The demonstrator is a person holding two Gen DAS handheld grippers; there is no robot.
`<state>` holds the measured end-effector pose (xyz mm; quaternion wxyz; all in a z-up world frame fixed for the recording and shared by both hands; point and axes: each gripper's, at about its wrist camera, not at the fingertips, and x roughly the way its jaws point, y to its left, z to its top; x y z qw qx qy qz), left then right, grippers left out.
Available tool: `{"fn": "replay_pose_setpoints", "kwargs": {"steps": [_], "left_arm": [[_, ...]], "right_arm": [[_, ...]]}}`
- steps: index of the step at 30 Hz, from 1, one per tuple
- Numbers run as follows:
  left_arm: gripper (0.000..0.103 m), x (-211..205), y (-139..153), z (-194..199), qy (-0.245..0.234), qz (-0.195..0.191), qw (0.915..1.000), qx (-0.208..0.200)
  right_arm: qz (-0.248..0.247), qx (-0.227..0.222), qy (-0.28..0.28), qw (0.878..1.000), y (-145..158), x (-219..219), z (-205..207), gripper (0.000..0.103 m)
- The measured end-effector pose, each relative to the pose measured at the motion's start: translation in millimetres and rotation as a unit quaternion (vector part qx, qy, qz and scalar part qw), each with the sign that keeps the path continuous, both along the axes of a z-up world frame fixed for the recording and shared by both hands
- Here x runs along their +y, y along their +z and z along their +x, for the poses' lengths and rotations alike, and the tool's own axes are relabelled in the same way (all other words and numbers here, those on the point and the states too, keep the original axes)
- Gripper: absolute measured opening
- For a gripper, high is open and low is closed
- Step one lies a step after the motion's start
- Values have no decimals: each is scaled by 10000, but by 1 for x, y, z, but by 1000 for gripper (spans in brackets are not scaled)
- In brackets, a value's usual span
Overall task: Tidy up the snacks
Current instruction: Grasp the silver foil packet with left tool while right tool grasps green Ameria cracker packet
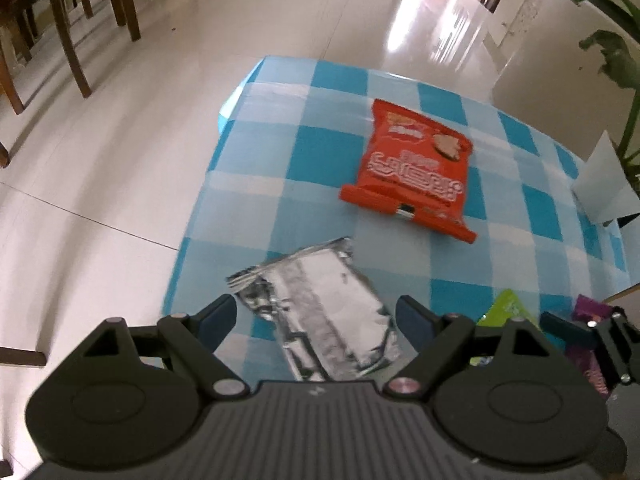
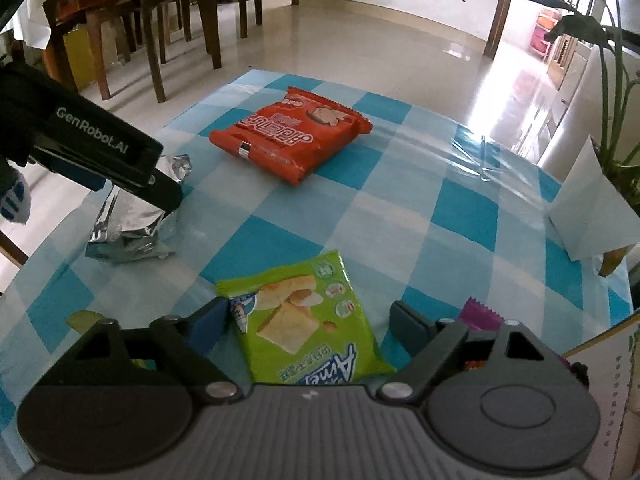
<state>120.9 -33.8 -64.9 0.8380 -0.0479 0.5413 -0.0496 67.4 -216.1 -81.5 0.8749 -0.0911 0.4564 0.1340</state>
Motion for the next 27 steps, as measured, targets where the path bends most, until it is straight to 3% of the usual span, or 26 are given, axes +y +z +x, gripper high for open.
{"fn": "replay_pose_setpoints", "kwargs": {"steps": [4,10,13,15,17,20,27], "left_arm": [[87,-13,-1,-3,-163,-49,9998,-47],[82,-19,-16,-3,-46,464,9989,-43],[76,-16,-18,-6,-16,366,9993,-106],[65,-16,-16,-8,-102,319,9993,-189],[60,-12,-13,-9,-97,109,9997,-191],[59,-10,-10,-10,-115,-101,9997,-202],[59,-16,3,-18,-346,-115,9983,-462]], "right_arm": [[33,-69,-124,9999,3,-5,1,69],[36,-143,-169,9997,4,-5,1,61],[63,-176,-186,9997,5,-5,-1,57],[114,-175,-217,9995,6,-6,-2,57],[154,-172,-280,9993,7,-7,-3,56],[209,-195,-337,9990,9,-7,-4,56],[457,-356,-534,9969,26,-10,-9,56]]}}
